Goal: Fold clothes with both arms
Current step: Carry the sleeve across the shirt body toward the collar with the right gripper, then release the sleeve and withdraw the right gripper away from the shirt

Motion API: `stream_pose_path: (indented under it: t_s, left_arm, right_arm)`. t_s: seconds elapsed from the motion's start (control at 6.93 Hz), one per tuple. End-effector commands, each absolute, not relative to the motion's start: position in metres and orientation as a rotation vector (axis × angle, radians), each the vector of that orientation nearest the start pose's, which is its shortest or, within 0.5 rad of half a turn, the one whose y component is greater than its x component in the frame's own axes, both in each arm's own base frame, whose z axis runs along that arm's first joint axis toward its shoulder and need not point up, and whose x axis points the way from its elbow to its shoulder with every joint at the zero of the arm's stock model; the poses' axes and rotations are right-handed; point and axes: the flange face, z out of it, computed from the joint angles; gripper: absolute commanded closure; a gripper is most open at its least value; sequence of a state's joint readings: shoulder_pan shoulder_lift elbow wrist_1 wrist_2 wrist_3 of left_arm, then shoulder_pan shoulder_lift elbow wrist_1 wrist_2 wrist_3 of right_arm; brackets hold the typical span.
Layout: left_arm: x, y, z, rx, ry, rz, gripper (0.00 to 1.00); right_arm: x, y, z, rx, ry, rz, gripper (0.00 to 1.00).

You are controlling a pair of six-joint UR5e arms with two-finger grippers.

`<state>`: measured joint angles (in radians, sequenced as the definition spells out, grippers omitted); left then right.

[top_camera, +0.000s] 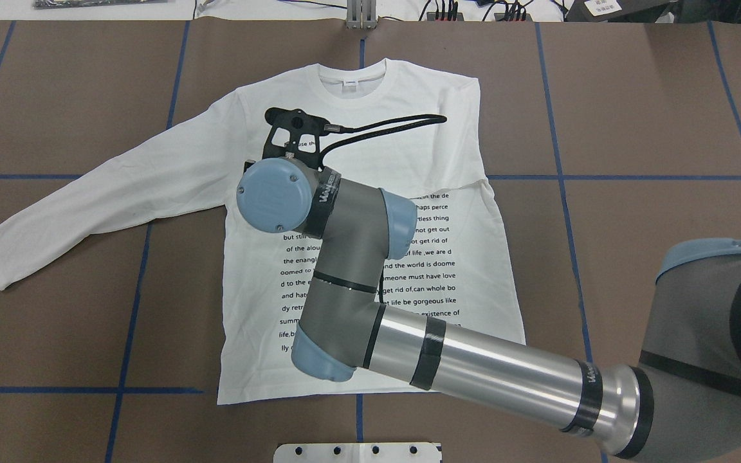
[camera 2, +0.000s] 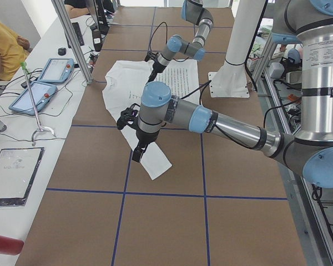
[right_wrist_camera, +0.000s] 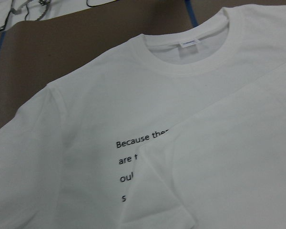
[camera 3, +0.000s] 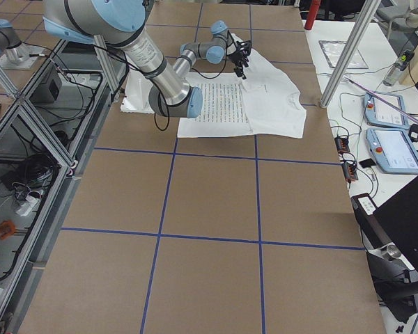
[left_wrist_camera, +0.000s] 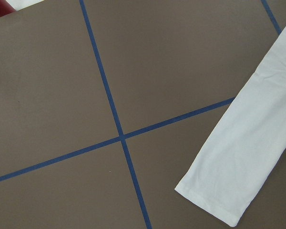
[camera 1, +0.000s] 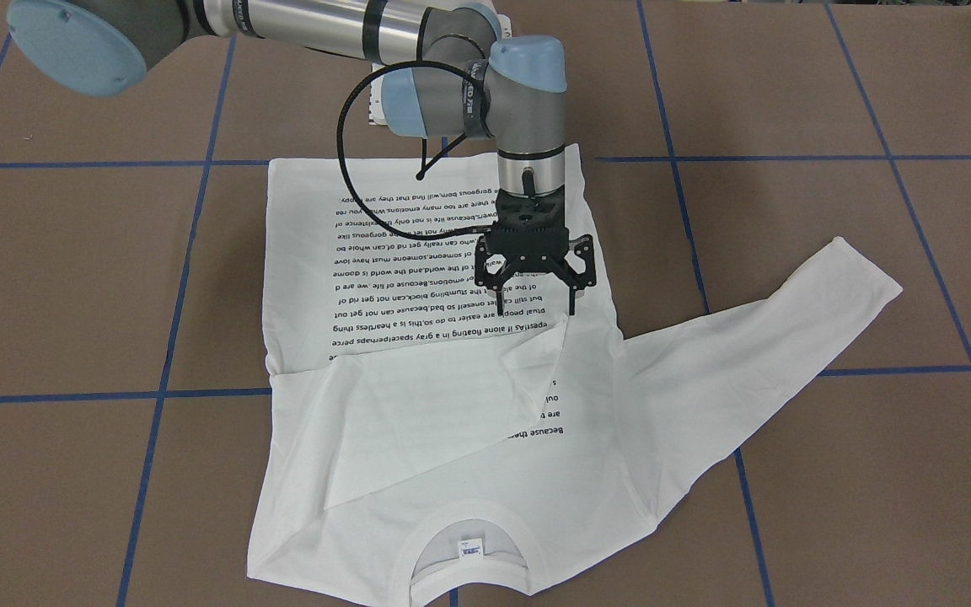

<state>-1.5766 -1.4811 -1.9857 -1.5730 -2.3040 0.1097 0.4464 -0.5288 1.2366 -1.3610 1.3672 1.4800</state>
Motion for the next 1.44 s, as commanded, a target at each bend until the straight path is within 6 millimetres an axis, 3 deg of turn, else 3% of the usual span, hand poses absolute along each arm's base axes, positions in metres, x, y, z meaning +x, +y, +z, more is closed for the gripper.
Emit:
stream_pose_path:
  t_s: [0.0, 0.14, 0.29, 0.43, 0.58, 0.72, 0.87, 1.01, 1.15, 1.3]
  left_arm:
    - [-0.069, -0.464, 0.482, 0.418, 0.696, 0.244, 0.0]
    - [-0.068, -0.469, 0.465, 0.524, 0.687, 0.284, 0.0]
    - [-0.068, -0.476, 0.448, 0.685, 0.665, 0.345, 0.0]
    - [-0.065, -0.486, 0.457, 0.727, 0.693, 0.326, 0.0]
    - [-0.062, -0.488, 0.458, 0.693, 0.738, 0.249, 0.0]
    - [-0.05, -0.486, 0.457, 0.681, 0.77, 0.267, 0.0]
    - [-0.034, -0.475, 0.46, 0.713, 0.783, 0.323, 0.0]
    - [0.005, -0.463, 0.482, 0.659, 0.856, 0.395, 0.0]
    - [0.036, -0.461, 0.493, 0.576, 0.897, 0.341, 0.0]
    - [0.064, -0.443, 0.512, 0.542, 0.88, 0.269, 0.0]
  right_arm:
    - [-0.589, -0.567, 0.131, 0.296, -0.75, 0.469, 0.0]
    - [-0.542, -0.606, 0.128, 0.269, -0.755, 0.418, 0.0]
    - [-0.472, -0.65, 0.134, 0.216, -0.789, 0.388, 0.0]
    - [-0.374, -0.672, 0.165, 0.206, -0.846, 0.314, 0.0]
    - [-0.281, -0.668, 0.214, 0.238, -0.868, 0.239, 0.0]
    - [-0.211, -0.661, 0.262, 0.245, -0.881, 0.151, 0.0]
    - [-0.174, -0.634, 0.316, 0.254, -0.854, 0.083, 0.0]
    - [-0.136, -0.606, 0.373, 0.273, -0.805, 0.002, 0.0]
    - [-0.099, -0.572, 0.42, 0.263, -0.766, -0.016, 0.01]
    - [-0.077, -0.534, 0.436, 0.256, -0.759, 0.005, 0.01]
